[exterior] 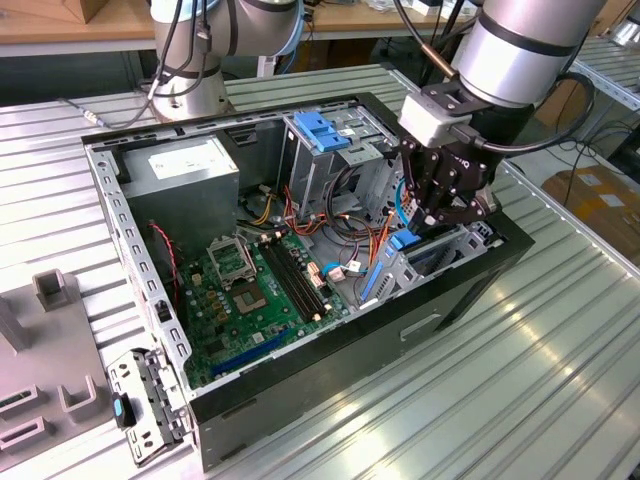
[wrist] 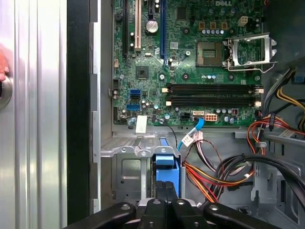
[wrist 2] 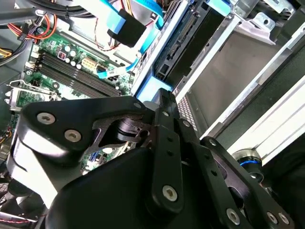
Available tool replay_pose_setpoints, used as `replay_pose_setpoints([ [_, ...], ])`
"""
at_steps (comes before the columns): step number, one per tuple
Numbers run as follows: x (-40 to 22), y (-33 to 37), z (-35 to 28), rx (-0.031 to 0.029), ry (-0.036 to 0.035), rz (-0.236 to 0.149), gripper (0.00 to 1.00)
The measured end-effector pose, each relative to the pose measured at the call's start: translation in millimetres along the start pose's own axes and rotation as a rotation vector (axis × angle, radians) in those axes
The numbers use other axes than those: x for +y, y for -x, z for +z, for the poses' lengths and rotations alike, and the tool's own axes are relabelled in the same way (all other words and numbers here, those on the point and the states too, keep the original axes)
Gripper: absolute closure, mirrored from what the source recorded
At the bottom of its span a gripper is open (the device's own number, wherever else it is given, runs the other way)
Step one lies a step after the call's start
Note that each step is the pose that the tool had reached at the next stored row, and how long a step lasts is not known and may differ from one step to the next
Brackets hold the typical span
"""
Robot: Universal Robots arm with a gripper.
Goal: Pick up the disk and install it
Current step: 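Insert the first disk wire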
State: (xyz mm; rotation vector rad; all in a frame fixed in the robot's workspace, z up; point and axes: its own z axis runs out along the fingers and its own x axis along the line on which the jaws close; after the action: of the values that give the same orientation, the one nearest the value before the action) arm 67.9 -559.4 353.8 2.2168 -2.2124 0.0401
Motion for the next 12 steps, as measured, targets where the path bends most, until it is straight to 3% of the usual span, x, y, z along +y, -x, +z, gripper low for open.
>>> replay_pose_setpoints([
  [12, -6.9, 0.0, 0.1, 0.0005, 0.0000, 0.000, 0.89],
])
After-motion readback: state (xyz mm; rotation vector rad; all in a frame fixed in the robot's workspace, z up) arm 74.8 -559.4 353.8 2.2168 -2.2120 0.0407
